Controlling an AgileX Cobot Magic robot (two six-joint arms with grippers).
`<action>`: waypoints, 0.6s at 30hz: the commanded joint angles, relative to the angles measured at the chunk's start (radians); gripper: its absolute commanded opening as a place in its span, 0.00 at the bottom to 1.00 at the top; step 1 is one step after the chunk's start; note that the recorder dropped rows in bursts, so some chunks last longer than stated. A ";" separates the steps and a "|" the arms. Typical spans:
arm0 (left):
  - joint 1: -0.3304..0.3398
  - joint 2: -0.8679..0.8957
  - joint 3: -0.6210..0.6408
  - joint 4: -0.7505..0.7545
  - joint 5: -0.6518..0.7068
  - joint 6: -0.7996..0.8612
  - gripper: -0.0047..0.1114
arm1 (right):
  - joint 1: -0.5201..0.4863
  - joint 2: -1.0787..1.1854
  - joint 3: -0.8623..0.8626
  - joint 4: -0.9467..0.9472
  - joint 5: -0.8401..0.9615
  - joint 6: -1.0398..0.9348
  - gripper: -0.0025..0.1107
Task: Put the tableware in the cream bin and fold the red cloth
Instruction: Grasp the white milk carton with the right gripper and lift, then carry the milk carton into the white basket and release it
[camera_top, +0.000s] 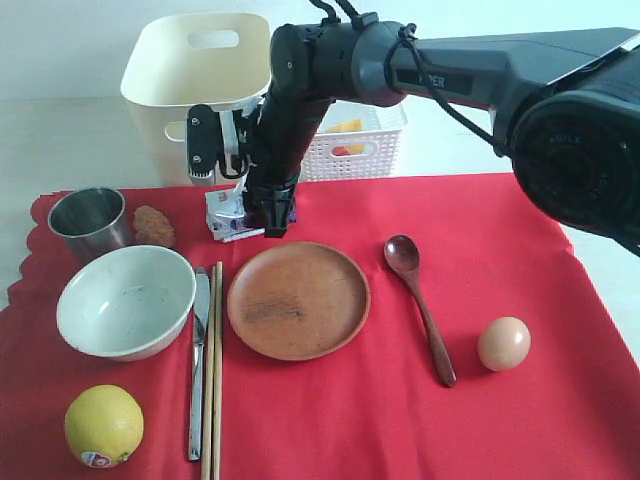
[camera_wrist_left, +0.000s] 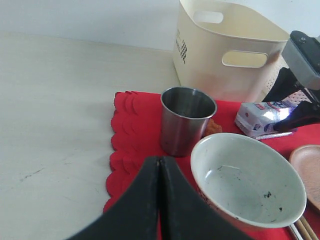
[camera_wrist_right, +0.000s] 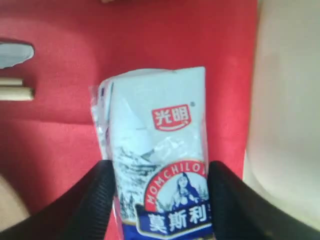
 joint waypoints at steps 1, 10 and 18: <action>0.001 -0.006 0.004 -0.007 -0.008 0.000 0.04 | -0.002 -0.055 0.007 -0.011 0.088 0.028 0.02; 0.001 -0.006 0.004 -0.007 -0.008 -0.002 0.04 | -0.002 -0.230 0.007 -0.007 0.132 0.158 0.02; 0.001 -0.006 0.004 -0.007 -0.008 0.000 0.04 | -0.018 -0.363 0.007 -0.014 0.120 0.289 0.02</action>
